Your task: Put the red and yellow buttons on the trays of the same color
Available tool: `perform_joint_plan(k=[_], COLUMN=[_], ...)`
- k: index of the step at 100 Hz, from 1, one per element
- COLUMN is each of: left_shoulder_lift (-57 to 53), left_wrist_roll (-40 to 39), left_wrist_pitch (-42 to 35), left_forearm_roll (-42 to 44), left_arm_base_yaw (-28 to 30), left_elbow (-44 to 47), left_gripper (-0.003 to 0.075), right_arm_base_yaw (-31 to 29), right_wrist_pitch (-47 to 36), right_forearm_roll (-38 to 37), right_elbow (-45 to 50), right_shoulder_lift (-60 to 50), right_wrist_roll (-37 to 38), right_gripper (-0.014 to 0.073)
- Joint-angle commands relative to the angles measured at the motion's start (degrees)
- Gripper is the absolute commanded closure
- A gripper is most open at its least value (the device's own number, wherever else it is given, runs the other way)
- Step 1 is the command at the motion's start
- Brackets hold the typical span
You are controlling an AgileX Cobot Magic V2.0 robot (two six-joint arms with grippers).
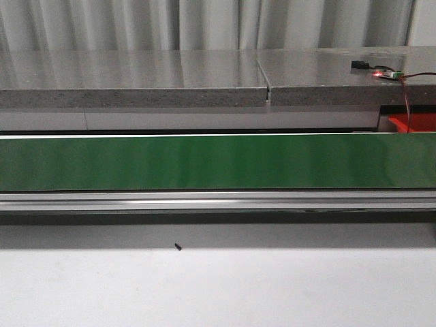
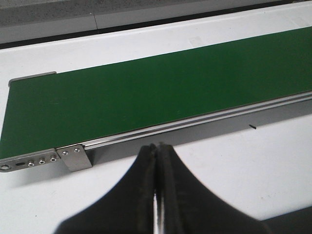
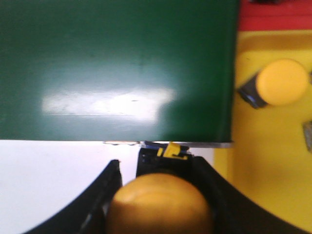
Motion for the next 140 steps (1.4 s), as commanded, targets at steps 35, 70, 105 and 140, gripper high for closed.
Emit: perform_joint_plan(k=[35,70,105,140], left_shoulder_lift=[0.4,0.4,0.4,0.4], left_wrist_roll=[0.0,0.0,0.0,0.0], left_wrist_pitch=[-3.7,-3.7,-3.7,-3.7], left_forearm_roll=[-1.2,-1.2,-1.2,-1.2], left_arm_base_yaw=[-0.4,-0.4,-0.4,-0.4], left_elbow=[-1.3,-1.3,-1.3,-1.3], left_gripper=[0.0739,0.0739,0.0739,0.0739], right_arm_base_yaw=[-13.2,-14.4,-14.4,-14.4], right_wrist_pitch=[-10.4,-15.8,-19.1,-19.2], right_forearm_roll=[-0.5,-0.5,-0.4,-0.4], right_elbow=[6.6,8.8,8.8,8.8], right_shoulder_lift=[-1.9,3.2,10.4,12.3], right_wrist_roll=[7.7,9.2,9.2,9.8], right_gripper=[0.0471,0.0471,0.0471,0.0257])
